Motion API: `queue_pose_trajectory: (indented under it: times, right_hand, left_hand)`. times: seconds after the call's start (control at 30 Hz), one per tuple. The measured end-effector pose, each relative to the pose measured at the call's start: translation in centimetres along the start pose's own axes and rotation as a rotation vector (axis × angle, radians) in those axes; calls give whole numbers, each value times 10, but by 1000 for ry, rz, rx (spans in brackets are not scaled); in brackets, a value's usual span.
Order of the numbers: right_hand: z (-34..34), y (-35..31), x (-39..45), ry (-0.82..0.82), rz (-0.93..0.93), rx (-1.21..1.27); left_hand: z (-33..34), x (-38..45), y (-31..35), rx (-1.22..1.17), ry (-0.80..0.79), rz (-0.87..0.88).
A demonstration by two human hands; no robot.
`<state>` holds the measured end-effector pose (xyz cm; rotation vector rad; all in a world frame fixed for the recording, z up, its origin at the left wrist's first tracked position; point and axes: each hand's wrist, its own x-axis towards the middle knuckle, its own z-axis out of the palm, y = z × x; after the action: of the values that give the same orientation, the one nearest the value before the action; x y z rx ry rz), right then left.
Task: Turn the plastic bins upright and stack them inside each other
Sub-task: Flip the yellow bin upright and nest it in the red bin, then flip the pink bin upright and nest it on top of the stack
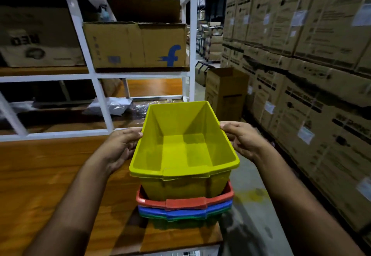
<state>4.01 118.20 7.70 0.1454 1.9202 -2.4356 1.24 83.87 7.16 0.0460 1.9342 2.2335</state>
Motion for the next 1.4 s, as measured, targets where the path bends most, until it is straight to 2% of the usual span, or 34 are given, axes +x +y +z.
queue_pose_trajectory:
  times: [0.33, 0.47, 0.57, 0.67, 0.73, 0.8, 0.9, 1.07, 1.3, 1.4]
  right_hand:
    - [-15, 46, -8, -2, 77, 3]
    - [-15, 47, -14, 17, 83, 10]
    - [-10, 38, -23, 36, 30, -91]
    - [-5, 31, -31, 108, -89, -356]
    - [1, 27, -36, 191, -261, -785]
    - [15, 24, -43, 198, -436, -1174]
    - [48, 25, -59, 40, -526, -1361]
    - [128, 44, -80, -256, -602, -1529]
    - [295, 108, -88, -425, -765, -1574]
    - [378, 145, -87, -477, -783, -1567]
  left_hand:
    - [5, -21, -36, 95, 95, -89]
    - [7, -27, -40, 113, 117, -98]
    - [6, -34, -33, 136, 137, -67]
    - [0, -45, -26, 204, 175, 6]
    - [-1, -58, -25, 245, 187, 56]
    - [-1, -76, -26, 286, 191, 111]
    - [-7, -104, -29, 417, 186, 178]
    - [-46, -155, -39, 750, 349, 252]
    - [-169, -206, -50, 1174, 552, 237]
    - [-239, -228, -50, 1338, 606, 154]
